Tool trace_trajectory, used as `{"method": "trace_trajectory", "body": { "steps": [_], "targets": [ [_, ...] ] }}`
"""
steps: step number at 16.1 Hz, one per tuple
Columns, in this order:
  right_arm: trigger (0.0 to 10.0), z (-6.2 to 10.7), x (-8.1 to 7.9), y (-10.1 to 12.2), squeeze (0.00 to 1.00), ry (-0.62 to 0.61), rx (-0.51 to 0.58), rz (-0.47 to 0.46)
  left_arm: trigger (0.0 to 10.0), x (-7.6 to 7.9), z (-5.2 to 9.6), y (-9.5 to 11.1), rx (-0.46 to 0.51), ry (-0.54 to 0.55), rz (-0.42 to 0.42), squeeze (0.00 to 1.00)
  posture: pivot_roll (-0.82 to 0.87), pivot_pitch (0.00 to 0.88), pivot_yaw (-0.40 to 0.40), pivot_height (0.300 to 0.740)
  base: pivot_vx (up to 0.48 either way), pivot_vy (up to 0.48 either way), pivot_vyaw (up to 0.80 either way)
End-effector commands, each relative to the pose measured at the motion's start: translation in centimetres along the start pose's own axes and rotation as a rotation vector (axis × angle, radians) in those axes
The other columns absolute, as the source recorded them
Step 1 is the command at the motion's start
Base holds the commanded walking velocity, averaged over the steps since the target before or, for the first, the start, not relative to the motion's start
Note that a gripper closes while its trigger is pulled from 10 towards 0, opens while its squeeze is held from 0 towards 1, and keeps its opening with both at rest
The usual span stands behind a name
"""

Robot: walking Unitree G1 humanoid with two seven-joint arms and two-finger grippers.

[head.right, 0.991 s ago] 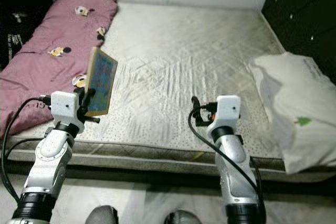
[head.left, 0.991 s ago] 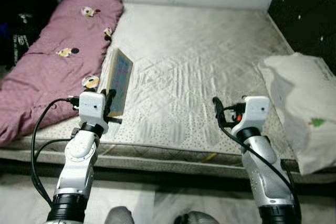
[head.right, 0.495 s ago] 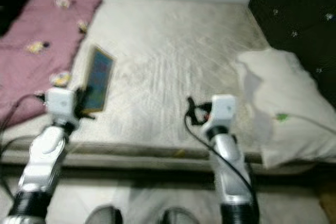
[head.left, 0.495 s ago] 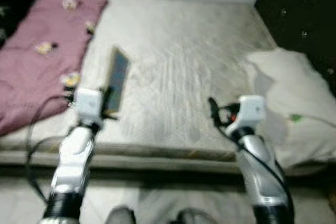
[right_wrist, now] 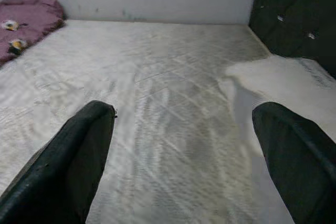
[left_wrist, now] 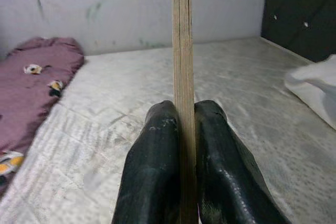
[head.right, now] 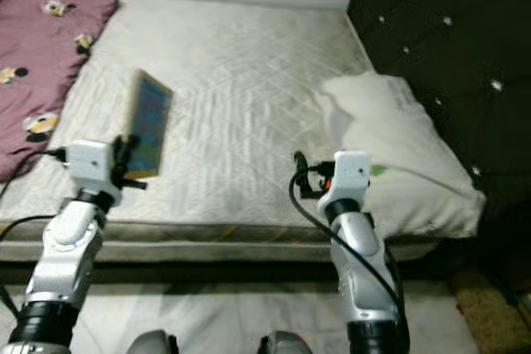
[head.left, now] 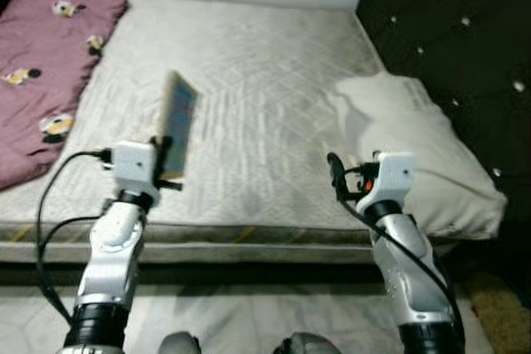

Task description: Clean up the room

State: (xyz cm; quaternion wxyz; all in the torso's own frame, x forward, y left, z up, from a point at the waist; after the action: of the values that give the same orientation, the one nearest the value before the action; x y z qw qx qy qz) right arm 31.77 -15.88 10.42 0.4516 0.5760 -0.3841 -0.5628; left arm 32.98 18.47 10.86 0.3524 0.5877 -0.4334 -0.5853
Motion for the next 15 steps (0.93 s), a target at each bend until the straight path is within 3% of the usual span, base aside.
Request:
{"method": "trace_trajectory", "body": {
  "steps": [1,4,15],
  "targets": [
    [10.0,0.08,0.79,0.08,0.00,-0.029,-0.001,0.006,10.0,0.82,-0.39,1.52,0.069,-0.035,0.020,0.00,-0.04,0.050,-0.042,0.740,0.000,0.000,0.00],
    [10.0,0.07,0.80,0.07,0.00,-0.031,-0.001,0.006,10.0,1.19,-0.24,2.02,0.100,-0.074,0.042,0.00,-0.04,0.050,-0.042,0.740,0.000,0.000,0.00],
    [10.0,0.08,0.88,0.07,0.00,-0.038,0.001,0.008,10.0,1.30,-0.18,2.11,0.109,-0.091,0.051,0.00,-0.04,0.053,-0.040,0.740,0.287,0.000,0.00]
  ]
}}
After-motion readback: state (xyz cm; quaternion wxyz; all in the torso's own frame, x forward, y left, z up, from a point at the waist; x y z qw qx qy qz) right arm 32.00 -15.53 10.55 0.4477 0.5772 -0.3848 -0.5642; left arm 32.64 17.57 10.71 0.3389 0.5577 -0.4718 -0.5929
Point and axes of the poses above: a point about 5 cm out from each wrist's last joint towards the gripper, its own z axis pointing back from the gripper into the wrist, its own y axis along the axis of the wrist's last joint, x = y × z, the point moved 4 cm from there along -z, pointing out of the wrist towards the gripper, and after that the axes turned 15 degrees about -z, right-handed, at the moved point
